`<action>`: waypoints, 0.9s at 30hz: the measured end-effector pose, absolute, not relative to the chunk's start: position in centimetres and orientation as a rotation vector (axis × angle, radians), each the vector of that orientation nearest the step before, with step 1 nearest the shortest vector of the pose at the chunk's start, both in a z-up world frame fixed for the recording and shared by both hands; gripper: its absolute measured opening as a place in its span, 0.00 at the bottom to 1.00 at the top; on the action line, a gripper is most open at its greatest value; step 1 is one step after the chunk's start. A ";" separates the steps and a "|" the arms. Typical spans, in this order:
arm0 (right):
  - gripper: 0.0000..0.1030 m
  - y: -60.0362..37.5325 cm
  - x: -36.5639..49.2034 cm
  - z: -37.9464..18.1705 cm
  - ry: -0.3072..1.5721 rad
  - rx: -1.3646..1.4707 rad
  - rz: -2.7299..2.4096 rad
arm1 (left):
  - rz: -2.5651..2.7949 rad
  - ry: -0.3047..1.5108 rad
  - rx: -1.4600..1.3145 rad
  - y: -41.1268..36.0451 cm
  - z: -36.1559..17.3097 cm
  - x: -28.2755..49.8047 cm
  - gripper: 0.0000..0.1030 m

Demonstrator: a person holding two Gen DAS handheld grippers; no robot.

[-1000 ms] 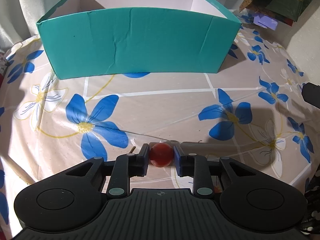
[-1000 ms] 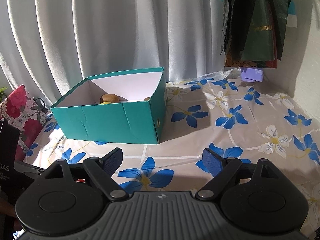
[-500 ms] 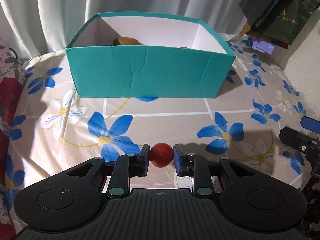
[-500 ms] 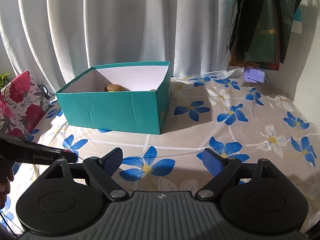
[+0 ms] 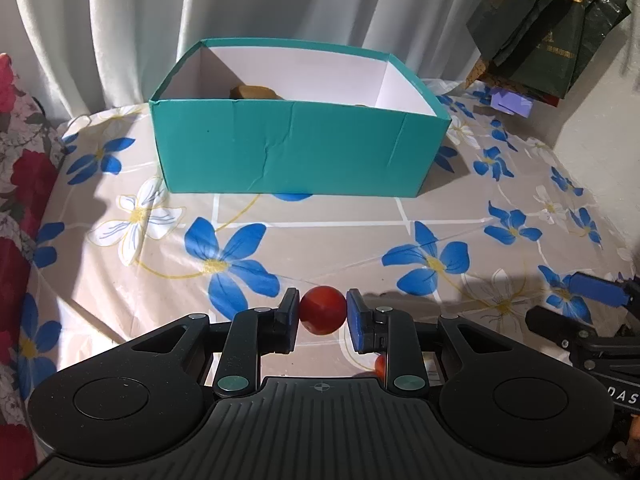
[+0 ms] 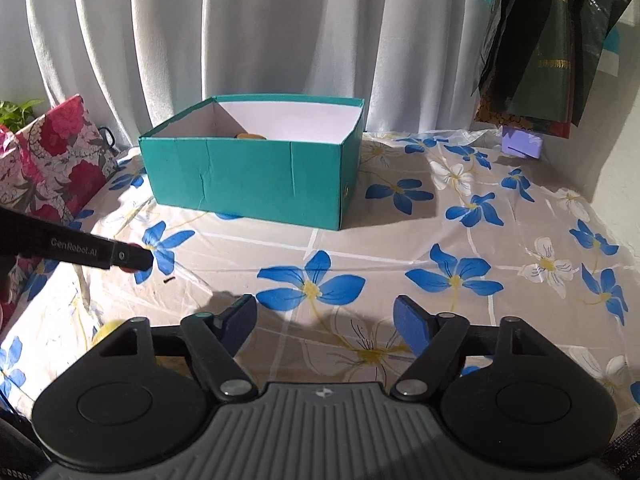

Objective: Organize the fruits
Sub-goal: 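Close the left gripper around the small red fruit, then grasp another cherry tomato with the right gripper while the left holds its tomato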

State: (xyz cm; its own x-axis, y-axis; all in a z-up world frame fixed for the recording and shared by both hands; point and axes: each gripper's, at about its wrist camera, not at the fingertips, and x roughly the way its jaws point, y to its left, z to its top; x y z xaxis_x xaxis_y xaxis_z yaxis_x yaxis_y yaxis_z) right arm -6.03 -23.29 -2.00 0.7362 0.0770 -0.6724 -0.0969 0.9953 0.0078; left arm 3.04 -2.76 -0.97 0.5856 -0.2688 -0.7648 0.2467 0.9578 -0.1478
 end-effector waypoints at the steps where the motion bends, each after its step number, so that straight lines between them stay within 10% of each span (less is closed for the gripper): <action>1: 0.65 -23.3 -6.4 -2.3 0.755 -0.031 0.106 | -0.302 0.895 -0.027 -2.8 -0.9 2.9 0.28; 27: 0.25 -22.0 -9.0 -7.2 1.001 -0.035 0.245 | -0.312 0.911 -0.022 -3.2 -1.2 1.0 0.28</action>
